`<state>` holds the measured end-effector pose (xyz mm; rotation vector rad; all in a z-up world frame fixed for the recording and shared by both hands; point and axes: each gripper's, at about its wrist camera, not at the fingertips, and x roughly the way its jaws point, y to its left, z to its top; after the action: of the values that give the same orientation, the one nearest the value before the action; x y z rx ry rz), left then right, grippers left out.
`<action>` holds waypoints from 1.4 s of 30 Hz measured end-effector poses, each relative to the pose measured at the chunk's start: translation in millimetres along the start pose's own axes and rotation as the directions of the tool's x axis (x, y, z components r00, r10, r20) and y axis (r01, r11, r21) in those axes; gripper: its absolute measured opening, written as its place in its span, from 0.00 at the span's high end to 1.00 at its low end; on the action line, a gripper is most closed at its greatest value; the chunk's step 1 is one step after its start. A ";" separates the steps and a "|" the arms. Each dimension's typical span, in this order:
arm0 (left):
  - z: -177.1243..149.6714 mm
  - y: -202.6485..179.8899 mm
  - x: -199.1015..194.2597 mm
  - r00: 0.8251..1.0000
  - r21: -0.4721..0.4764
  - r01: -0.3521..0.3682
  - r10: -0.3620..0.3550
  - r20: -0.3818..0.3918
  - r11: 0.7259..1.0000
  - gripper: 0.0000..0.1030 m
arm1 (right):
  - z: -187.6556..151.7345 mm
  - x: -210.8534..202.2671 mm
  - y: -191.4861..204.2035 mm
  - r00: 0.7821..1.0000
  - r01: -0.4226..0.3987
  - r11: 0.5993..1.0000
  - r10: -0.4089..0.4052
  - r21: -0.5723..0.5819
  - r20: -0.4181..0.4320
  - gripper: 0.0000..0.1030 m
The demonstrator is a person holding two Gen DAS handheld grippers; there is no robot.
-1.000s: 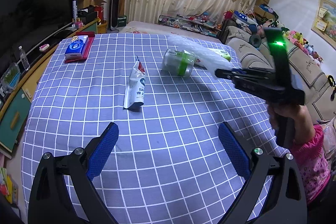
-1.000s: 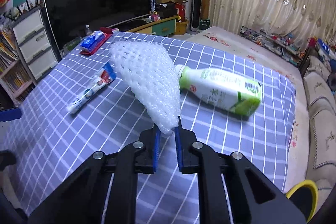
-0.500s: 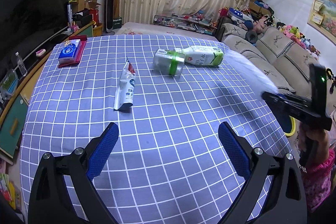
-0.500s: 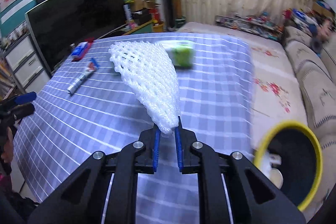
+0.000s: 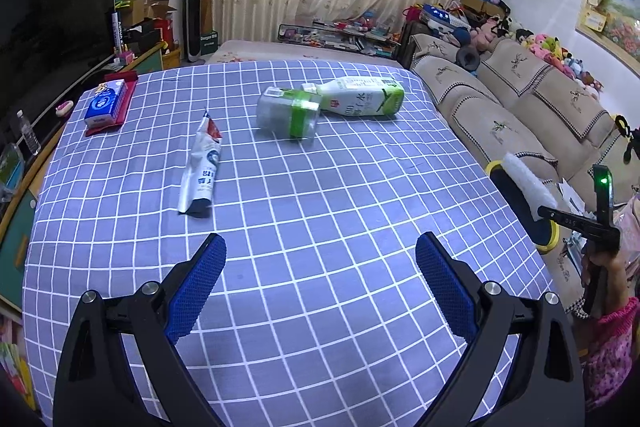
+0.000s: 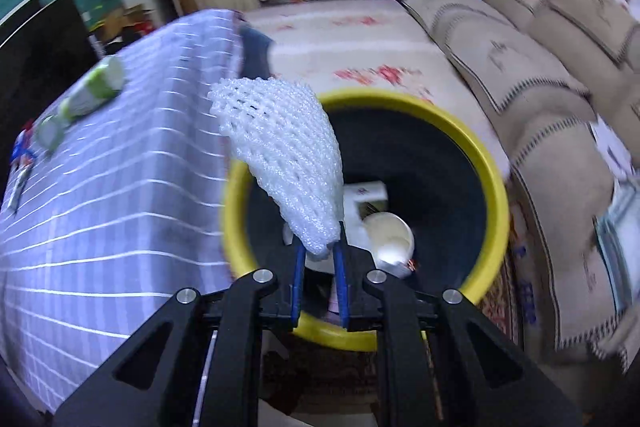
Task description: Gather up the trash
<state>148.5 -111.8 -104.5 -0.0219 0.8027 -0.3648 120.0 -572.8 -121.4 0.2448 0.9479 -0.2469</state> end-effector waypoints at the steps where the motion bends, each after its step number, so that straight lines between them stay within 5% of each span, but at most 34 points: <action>1: 0.2 -1.1 0.6 1.000 0.002 0.000 0.000 -0.002 1.000 0.08 | 0.6 4.8 -5.3 1.000 0.006 1.000 -0.006 0.011 -0.010 0.87; 8: 1.5 -1.9 3.2 1.000 0.004 -0.008 0.008 -0.010 1.000 0.08 | -2.4 30.0 -28.0 0.996 0.054 0.996 -0.049 0.065 -0.071 0.82; 10: 1.4 -1.2 4.1 1.000 0.003 -0.009 0.009 -0.012 1.000 0.08 | -2.0 33.4 -27.9 0.996 0.052 0.996 -0.046 0.076 -0.071 0.62; 16: 0.3 0.9 8.5 1.000 -0.001 -0.011 0.011 -0.023 1.000 0.08 | -3.3 23.0 -23.2 0.996 0.080 0.994 -0.077 0.074 -0.048 0.52; 31: 11.9 36.7 26.5 0.995 -0.044 -0.086 0.083 -0.053 0.995 0.08 | 3.9 -14.0 9.0 0.999 0.025 1.000 -0.025 0.010 0.046 0.46; 42: 54.0 77.7 86.7 0.978 -0.043 -0.169 0.162 -0.131 0.985 0.08 | 5.6 -10.5 17.0 0.999 0.014 1.000 -0.014 -0.010 0.034 0.44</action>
<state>265.9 -73.7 -139.5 0.0177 0.9341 -0.1875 123.7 -557.4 -107.9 0.2238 0.9174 -0.2580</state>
